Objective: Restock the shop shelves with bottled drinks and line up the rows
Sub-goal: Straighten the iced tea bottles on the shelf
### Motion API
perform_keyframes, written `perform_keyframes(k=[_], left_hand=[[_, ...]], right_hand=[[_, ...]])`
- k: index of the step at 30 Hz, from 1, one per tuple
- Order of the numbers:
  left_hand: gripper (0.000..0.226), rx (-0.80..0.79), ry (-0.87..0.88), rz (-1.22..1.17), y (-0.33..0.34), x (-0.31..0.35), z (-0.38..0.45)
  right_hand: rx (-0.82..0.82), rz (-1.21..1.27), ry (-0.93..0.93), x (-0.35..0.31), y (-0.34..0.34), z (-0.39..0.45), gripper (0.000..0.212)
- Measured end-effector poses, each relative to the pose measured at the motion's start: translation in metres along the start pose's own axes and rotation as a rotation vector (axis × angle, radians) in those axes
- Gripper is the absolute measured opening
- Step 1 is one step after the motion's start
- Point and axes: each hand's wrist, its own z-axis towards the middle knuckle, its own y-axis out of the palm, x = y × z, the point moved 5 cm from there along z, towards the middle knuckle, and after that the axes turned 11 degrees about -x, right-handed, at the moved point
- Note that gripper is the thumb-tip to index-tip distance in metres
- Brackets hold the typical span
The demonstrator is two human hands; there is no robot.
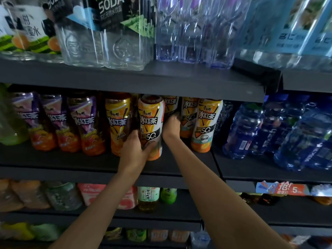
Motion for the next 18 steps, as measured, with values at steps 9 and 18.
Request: perform_keyframes(k=[9, 18], left_hand=[[0.064, -0.036, 0.052, 0.005, 0.0, -0.005, 0.0], [0.064, -0.031, 0.053, 0.022, -0.001, -0.004, 0.0]], right_hand=[[0.106, 0.086, 0.038, 0.005, -0.004, -0.007, 0.029], [0.077, -0.004, -0.007, 0.003, -0.005, -0.01, 0.035]])
